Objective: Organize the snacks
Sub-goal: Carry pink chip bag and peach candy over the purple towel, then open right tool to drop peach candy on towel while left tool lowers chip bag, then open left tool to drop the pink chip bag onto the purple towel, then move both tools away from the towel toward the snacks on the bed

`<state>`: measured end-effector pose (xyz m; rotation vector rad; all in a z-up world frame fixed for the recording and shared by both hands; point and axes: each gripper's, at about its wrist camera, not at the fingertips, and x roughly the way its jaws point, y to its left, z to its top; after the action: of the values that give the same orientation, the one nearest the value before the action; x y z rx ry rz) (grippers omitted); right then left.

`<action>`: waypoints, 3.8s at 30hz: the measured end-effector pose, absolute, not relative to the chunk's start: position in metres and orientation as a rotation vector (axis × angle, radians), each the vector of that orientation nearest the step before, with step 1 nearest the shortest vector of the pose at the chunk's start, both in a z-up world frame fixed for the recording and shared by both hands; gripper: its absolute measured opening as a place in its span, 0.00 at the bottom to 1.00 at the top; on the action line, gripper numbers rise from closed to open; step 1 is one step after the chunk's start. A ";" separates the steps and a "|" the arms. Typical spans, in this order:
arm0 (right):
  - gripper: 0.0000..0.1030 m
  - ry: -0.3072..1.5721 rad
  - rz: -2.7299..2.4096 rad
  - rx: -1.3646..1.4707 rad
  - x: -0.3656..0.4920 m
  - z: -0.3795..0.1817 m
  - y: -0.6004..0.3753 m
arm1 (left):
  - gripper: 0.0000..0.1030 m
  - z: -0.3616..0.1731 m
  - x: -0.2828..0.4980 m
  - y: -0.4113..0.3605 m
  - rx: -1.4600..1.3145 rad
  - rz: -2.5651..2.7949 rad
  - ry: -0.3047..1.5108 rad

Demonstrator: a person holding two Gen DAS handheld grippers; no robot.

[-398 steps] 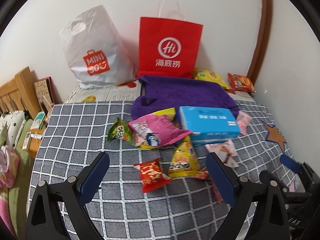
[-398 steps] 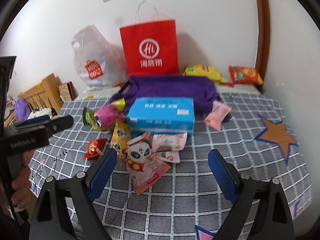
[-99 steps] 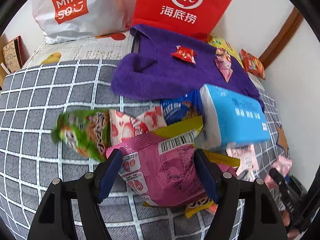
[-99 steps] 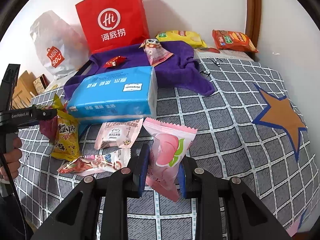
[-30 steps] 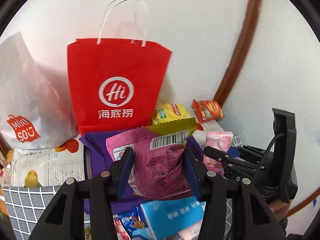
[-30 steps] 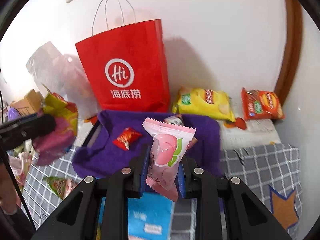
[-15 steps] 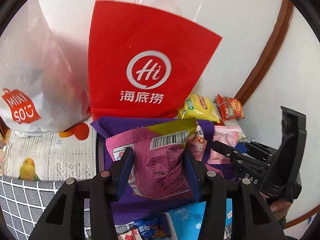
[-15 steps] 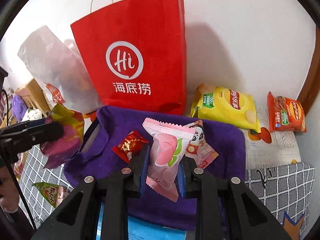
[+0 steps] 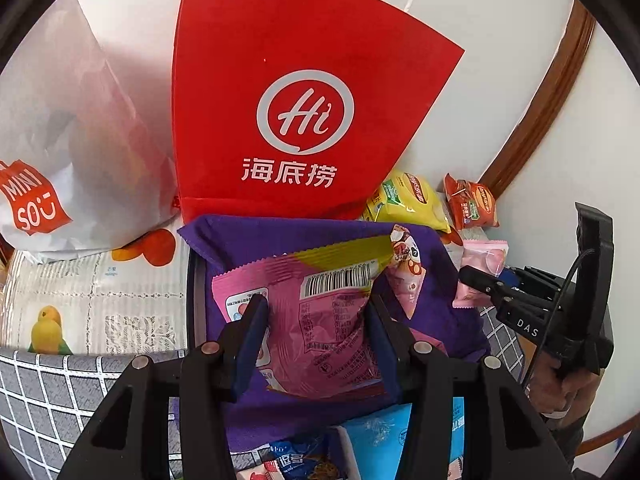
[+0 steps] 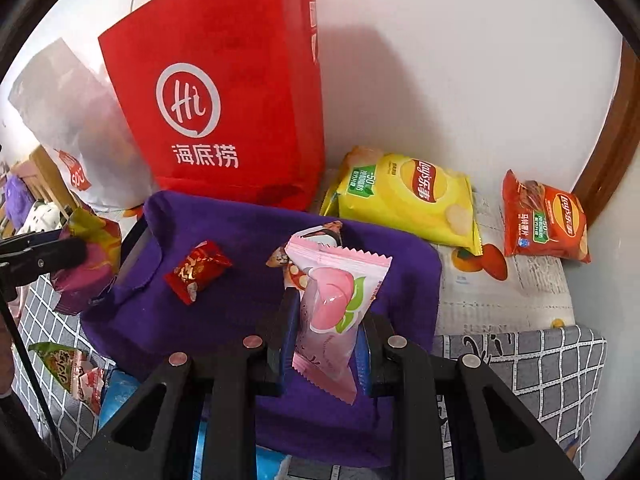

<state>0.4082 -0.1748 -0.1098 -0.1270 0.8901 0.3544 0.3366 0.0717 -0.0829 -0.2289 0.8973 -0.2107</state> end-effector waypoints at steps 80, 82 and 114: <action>0.52 0.875 0.378 -0.108 0.389 -0.096 -0.156 | 0.62 -0.101 0.347 0.046 -0.148 -0.237 1.010; 0.52 0.867 0.380 -0.089 0.387 -0.092 -0.159 | 0.62 -0.097 0.345 0.049 -0.167 -0.243 1.000; 0.52 0.774 0.254 -0.032 0.274 -0.053 -0.180 | 0.62 -0.015 0.280 0.046 -0.130 -0.311 0.743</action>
<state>0.2737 -0.1796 -0.0534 -0.0323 0.7737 0.2536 0.2802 0.0457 -0.0147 -0.1300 0.7426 -0.3109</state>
